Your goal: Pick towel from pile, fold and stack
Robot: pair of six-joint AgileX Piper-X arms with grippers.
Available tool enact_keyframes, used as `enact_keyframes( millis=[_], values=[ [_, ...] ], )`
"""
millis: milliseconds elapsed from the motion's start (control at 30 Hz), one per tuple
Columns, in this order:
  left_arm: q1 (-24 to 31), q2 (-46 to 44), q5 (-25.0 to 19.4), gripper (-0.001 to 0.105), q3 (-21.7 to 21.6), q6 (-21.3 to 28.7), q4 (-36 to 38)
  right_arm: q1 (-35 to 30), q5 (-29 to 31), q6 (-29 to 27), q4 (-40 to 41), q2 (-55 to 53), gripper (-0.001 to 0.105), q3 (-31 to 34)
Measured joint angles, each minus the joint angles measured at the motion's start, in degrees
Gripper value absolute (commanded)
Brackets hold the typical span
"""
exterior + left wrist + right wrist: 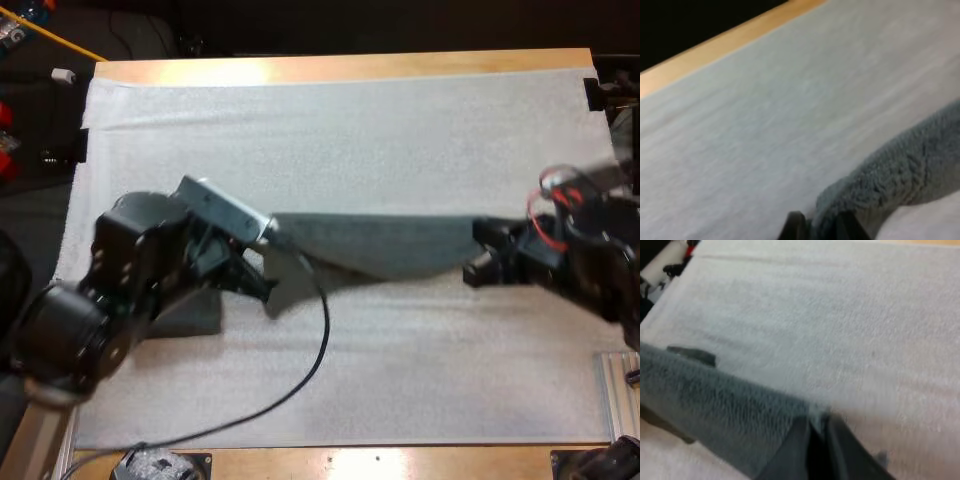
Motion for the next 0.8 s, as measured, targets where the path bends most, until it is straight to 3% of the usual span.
enact_keyframes(
  millis=[233, 400, 567, 700, 800],
  values=[
    [0.00, -4.26, 2.10, 0.005, -0.05, -0.50, 8.19, 6.33, 1.18, 5.99, 6.22, -4.74, 0.000, 0.00],
    [0.00, -4.16, 2.40, 0.005, 0.48, 2.07, 10.30, 9.72, 1.18, 9.61, 9.15, -4.55, 0.000, 0.82],
    [0.00, -1.37, -2.77, 0.005, 8.51, 7.35, 2.64, 10.00, 2.65, 12.66, 8.43, -0.33, 0.000, 5.93],
    [1.58, 5.00, -6.22, 0.005, 15.92, 8.40, -8.45, 9.74, 10.60, 11.88, 0.55, 7.70, 0.000, 10.39],
    [3.75, 9.59, -6.84, 0.005, 17.38, 8.44, -15.54, 7.04, 13.00, 11.41, -7.07, 14.52, 0.000, 11.14]
  ],
)
